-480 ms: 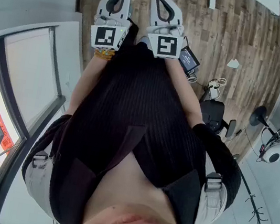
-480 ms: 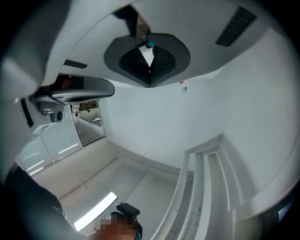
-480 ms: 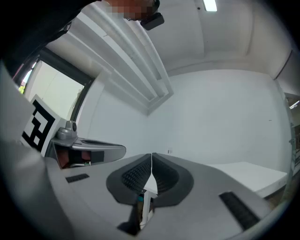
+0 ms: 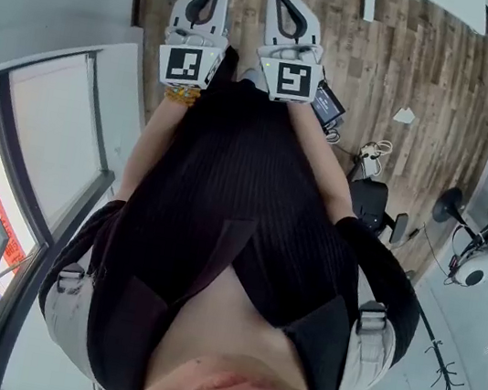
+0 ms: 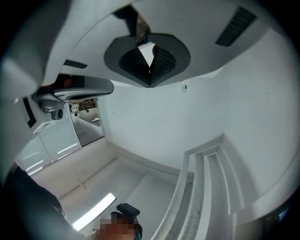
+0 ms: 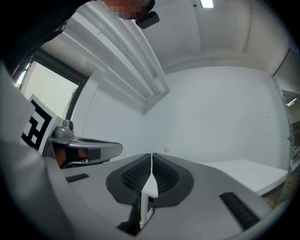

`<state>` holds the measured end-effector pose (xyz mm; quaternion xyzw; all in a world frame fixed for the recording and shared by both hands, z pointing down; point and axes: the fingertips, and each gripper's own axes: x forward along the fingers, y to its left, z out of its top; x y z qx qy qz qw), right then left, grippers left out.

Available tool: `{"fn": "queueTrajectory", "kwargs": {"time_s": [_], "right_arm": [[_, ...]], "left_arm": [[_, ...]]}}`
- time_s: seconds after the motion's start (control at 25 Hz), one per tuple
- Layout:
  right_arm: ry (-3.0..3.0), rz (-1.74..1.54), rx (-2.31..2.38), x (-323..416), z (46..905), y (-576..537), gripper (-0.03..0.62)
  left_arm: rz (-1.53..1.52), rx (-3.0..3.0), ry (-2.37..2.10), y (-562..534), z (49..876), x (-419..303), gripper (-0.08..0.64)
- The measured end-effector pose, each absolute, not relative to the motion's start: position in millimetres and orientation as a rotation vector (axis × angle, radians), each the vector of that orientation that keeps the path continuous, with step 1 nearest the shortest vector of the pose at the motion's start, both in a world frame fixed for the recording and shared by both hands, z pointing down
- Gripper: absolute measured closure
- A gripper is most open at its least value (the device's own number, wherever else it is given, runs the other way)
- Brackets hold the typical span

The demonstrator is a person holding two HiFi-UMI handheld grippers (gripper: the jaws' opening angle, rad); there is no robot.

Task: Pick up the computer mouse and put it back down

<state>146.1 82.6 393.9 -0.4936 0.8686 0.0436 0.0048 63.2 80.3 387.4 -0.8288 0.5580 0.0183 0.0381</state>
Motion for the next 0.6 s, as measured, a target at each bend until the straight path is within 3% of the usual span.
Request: {"fn": "queueTrajectory", "kwargs": {"time_s": [0.6], "right_arm": [[2.753,0.089,-1.648,137,401,8,0.561]], "left_arm": [[0.024,-2.568,1.709,5,392,44,0.548]]}}
